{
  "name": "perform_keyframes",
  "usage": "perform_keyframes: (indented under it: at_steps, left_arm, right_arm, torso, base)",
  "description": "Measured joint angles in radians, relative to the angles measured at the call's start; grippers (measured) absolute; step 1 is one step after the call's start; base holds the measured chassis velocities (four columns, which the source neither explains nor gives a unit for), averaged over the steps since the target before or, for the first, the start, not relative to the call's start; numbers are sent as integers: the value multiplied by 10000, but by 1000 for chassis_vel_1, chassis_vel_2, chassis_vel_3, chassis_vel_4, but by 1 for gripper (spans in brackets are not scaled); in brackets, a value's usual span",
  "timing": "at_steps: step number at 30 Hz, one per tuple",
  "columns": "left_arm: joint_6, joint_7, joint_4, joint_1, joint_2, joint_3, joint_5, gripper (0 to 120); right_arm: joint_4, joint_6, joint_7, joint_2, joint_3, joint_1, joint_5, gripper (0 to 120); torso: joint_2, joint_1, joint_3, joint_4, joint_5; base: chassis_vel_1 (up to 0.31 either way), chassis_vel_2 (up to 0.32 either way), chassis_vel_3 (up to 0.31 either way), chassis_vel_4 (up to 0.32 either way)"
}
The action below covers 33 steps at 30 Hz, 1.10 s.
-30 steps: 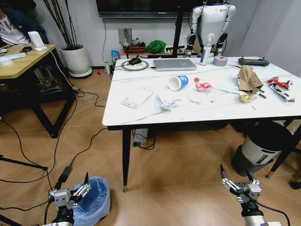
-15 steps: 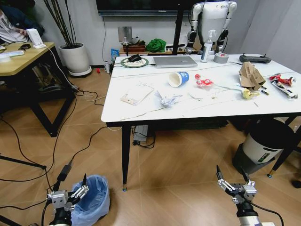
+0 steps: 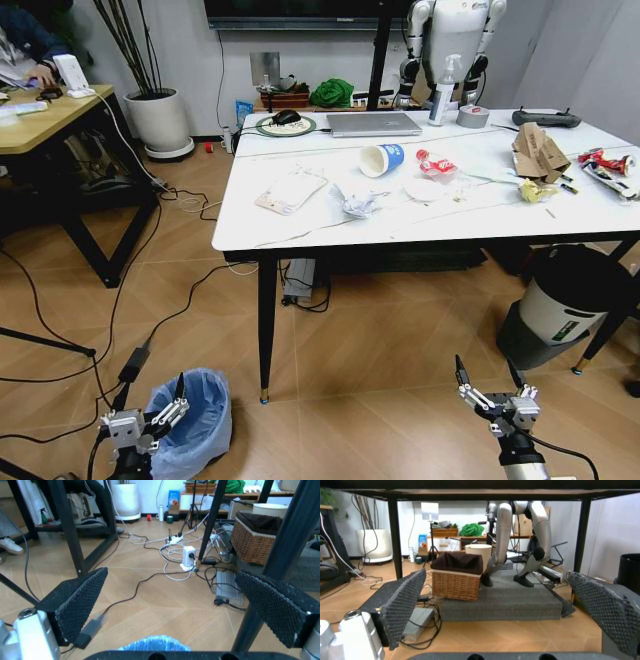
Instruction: Pick up the trash bin and place the trash from the table into it.
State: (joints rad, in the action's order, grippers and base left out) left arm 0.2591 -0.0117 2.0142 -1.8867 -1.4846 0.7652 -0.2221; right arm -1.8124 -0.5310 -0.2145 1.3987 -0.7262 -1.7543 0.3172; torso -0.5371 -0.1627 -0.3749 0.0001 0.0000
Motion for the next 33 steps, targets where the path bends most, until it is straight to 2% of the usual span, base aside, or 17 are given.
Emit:
perform_keyframes:
  at_steps: [33]
  left_arm:
    - [-10, -23, -203, 60, -79, 35, -26, 100]
  right_arm:
    - [373, 57, 6, -103, 384, 391, -9, 100]
  torso:
    - [1331, 468, 863, 0, 0]
  base:
    - [0, 0, 0, 0]
